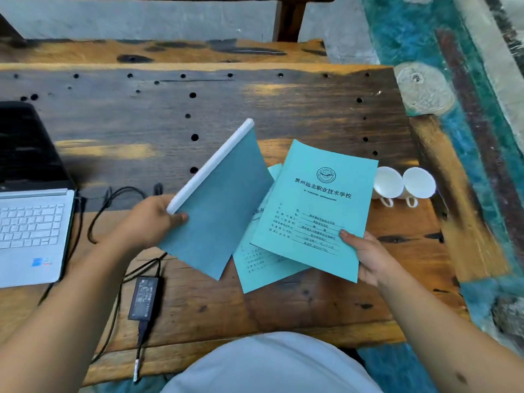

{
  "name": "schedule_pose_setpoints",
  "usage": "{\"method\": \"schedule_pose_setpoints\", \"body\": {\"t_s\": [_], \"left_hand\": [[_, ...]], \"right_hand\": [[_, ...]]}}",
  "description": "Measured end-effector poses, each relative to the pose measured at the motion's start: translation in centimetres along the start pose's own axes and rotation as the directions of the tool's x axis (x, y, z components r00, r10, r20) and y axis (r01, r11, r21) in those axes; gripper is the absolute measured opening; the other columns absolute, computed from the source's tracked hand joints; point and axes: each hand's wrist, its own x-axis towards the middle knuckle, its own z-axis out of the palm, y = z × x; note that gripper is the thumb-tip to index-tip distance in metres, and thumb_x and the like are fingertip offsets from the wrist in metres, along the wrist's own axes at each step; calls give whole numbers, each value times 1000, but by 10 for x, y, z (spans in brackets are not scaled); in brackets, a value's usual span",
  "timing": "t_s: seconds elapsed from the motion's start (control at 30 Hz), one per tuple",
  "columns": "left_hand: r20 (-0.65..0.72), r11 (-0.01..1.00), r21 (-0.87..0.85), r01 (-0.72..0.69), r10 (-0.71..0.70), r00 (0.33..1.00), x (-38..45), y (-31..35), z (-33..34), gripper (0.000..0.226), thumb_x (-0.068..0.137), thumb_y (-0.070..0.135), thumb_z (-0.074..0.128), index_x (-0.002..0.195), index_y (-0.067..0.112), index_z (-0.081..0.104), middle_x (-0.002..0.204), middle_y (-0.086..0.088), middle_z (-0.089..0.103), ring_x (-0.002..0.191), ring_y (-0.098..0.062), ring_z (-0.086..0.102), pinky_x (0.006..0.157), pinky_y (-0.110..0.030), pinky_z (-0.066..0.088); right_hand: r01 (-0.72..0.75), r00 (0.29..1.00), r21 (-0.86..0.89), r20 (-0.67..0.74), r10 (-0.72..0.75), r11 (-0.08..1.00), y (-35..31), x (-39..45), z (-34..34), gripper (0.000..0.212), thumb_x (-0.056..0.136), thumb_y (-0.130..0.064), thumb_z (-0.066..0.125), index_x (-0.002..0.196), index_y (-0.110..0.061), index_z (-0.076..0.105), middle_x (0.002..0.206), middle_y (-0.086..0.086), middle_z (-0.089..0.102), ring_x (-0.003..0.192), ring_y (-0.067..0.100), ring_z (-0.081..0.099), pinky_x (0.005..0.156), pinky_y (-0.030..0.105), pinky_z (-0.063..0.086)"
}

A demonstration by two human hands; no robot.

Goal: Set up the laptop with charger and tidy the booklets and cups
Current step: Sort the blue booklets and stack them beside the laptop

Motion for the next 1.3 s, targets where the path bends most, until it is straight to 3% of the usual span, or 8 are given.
{"method": "schedule_pose_setpoints", "body": {"t_s": [0.13,0.3,0.57,0.7,0.8,0.97,1.17,1.3], "left_hand": [[-266,932,327,-158,251,931,-42,1,21,34,84,12,61,114,29,63,79,-6,68,72,-31,62,60,-33,47],[-89,972,156,-174,190,978,-35,-15,90,38,91,14,63,129,20,62,118,-7,69,110,-30,60,74,-26,35],[35,951,-309,-6,18,999,-29,-39,165,32,96,23,59,127,28,64,118,5,68,105,-19,61,77,-29,45],[214,990,-138,-37,66,975,-26,-41,169,43,101,40,48,138,20,56,142,2,55,128,-20,51,104,-34,41],[68,999,17,-30,29,997,-16,-52,161,49,99,33,53,142,10,48,146,-9,50,133,-26,46,108,-34,34],[-138,940,145,309,-290,947,3,-83,133,64,86,32,66,139,7,39,141,-18,40,126,-41,43,103,-50,40],[-65,920,72,386,-382,922,15,-80,131,53,83,37,71,121,9,46,119,-14,60,104,-33,58,82,-40,48],[-21,935,57,349,-349,937,14,-81,129,32,89,19,61,118,15,49,116,-10,65,99,-30,59,74,-36,45]], "right_hand": [[13,1000,0,8,-13,1000,4,-15,-7,42,84,-12,62,126,-12,61,126,16,67,110,36,67,78,46,60],[22,1000,-18,15,-22,1000,11,-28,-9,42,83,-13,62,124,-13,62,126,15,67,109,35,67,77,45,60],[3,1000,-42,12,-2,999,26,-36,-8,45,85,-13,60,130,-8,57,126,17,66,112,37,66,81,47,59],[-33,999,-34,11,33,999,35,-31,-6,42,85,-13,62,127,-8,60,125,18,67,110,37,66,78,45,59],[-56,998,-61,12,56,997,37,-24,-3,45,84,-14,64,128,-8,60,126,17,66,112,37,65,82,47,59],[-81,996,-133,32,85,988,32,-12,4,42,89,-13,63,131,-9,58,128,15,65,117,36,63,97,54,51],[-75,996,-222,32,84,972,23,0,20,34,95,-8,57,128,-6,58,125,17,67,116,37,63,102,55,46],[-49,998,-462,-47,31,886,22,8,25,31,97,-9,57,128,-8,59,125,11,68,112,32,65,101,53,48]]}}
